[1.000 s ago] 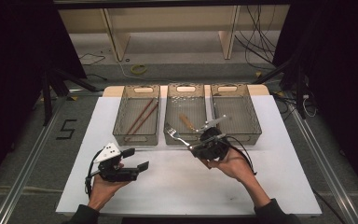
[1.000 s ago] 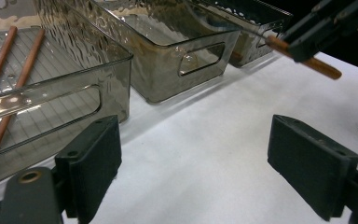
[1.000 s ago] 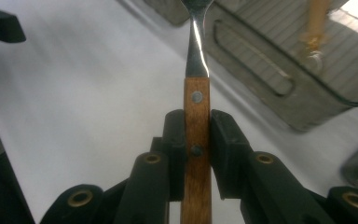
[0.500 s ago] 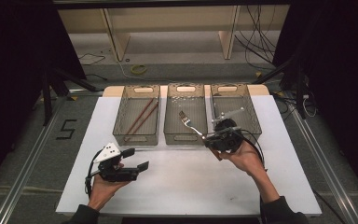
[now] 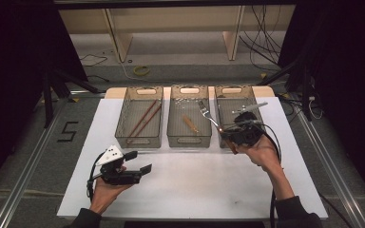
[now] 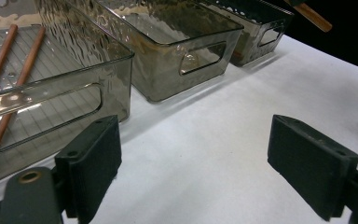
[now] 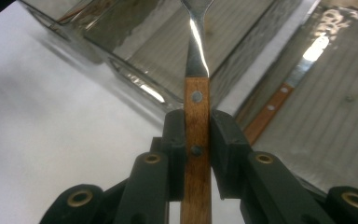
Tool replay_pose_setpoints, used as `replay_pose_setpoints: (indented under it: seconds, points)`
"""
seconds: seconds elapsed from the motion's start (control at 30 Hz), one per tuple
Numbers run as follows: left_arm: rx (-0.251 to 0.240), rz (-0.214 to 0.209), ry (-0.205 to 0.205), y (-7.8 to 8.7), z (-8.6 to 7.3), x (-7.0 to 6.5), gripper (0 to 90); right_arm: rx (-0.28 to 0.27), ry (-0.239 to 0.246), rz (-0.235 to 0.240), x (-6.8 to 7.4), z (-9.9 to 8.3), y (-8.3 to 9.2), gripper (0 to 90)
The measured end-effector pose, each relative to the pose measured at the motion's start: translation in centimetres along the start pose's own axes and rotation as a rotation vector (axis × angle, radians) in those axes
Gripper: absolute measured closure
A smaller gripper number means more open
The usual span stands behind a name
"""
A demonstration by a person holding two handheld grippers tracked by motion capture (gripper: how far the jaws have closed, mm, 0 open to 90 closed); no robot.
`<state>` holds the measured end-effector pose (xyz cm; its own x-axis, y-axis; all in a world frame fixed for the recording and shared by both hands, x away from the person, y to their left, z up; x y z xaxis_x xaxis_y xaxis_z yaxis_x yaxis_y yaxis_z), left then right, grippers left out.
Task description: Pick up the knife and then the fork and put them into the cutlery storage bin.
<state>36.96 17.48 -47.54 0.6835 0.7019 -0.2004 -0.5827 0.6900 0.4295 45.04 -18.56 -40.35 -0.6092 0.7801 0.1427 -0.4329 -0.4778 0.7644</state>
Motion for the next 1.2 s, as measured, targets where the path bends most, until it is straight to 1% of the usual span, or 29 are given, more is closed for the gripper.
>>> replay_pose_setpoints:
  seconds: [0.1,0.3,0.63,0.83,1.2]
  points:
    - [0.000,0.001,0.001,0.0,0.0,0.0,16.7,-0.006,-0.024,-0.010,-0.9,0.1,0.2,77.4]
    - [-0.001,0.001,0.002,0.0,0.0,0.0,16.7,-0.001,-0.048,-0.031,-2.2,0.6,0.3,77.4]
    - [-0.001,0.001,0.002,0.0,0.0,0.0,16.7,-0.014,-0.084,-0.078,-4.3,2.4,0.9,77.4]
    - [-0.002,0.000,0.003,0.0,0.0,0.0,16.7,-0.014,-0.112,-0.106,-5.5,3.2,0.6,77.4]
    - [-0.003,0.001,0.003,0.0,0.0,0.0,16.7,0.006,-0.171,-0.144,-7.6,4.0,-0.5,77.4]
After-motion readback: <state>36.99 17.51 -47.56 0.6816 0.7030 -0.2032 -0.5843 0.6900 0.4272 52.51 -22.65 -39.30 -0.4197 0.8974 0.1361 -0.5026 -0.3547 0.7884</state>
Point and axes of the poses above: each handheld gripper's, and its own axes: y roughly backward along the jaws, z roughly out of its top, x roughly to its left, the point moved 4 cm from there along -y, roughly forward along the jaws, and after that the axes turned 2 degrees about x, right-handed, at the moved point
